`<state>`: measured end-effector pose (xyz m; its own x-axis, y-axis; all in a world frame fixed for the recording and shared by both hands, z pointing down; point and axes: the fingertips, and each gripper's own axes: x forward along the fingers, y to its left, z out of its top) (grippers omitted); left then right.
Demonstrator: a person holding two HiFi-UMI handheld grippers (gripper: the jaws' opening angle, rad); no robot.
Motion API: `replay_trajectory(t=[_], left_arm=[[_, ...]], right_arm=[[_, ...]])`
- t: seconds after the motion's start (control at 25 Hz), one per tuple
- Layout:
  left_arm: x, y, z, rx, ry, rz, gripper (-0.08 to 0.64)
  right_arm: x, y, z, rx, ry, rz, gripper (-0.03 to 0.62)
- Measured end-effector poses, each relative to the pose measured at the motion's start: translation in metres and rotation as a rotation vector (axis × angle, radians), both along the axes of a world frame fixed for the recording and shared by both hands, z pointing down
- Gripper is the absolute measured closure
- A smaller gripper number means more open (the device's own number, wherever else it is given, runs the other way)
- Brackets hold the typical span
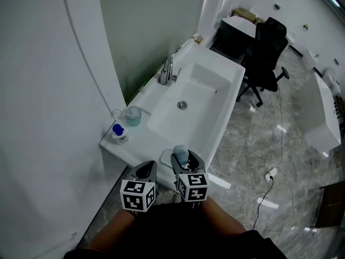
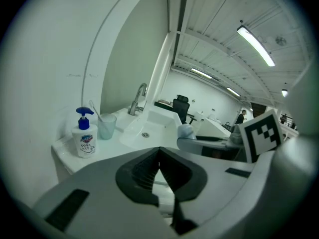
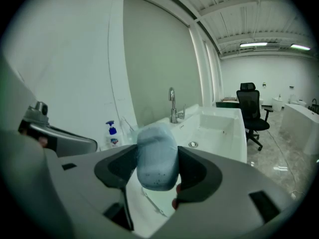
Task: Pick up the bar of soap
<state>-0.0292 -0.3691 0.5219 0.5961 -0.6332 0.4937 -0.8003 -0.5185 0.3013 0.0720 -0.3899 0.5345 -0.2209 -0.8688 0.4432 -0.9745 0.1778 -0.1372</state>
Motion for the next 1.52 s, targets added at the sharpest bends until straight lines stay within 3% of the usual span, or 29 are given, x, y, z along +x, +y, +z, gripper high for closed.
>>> replay_trajectory(t=[0.12, 0.24, 0.64, 1.52], left_arm=[[0.009, 0.000, 0.002, 0.003, 0.005, 0.013, 0.551], [0.019, 0.002, 0.004, 0.022, -0.017, 0.032, 0.551], [0.035, 0.004, -0.004, 0.066, -0.039, 0.056, 0.551], [0.027, 0.005, -0.014, 0.105, -0.041, 0.032, 0.551]], right_arm=[[0.003, 0.006, -0.026, 0.089, 0.004, -0.012, 0.330], [0.008, 0.013, -0.039, 0.119, 0.009, -0.006, 0.330], [0.017, 0.025, -0.045, 0.132, 0.015, -0.009, 0.331], [0.011, 0.031, -0.047, 0.131, 0.005, -0.023, 0.331]])
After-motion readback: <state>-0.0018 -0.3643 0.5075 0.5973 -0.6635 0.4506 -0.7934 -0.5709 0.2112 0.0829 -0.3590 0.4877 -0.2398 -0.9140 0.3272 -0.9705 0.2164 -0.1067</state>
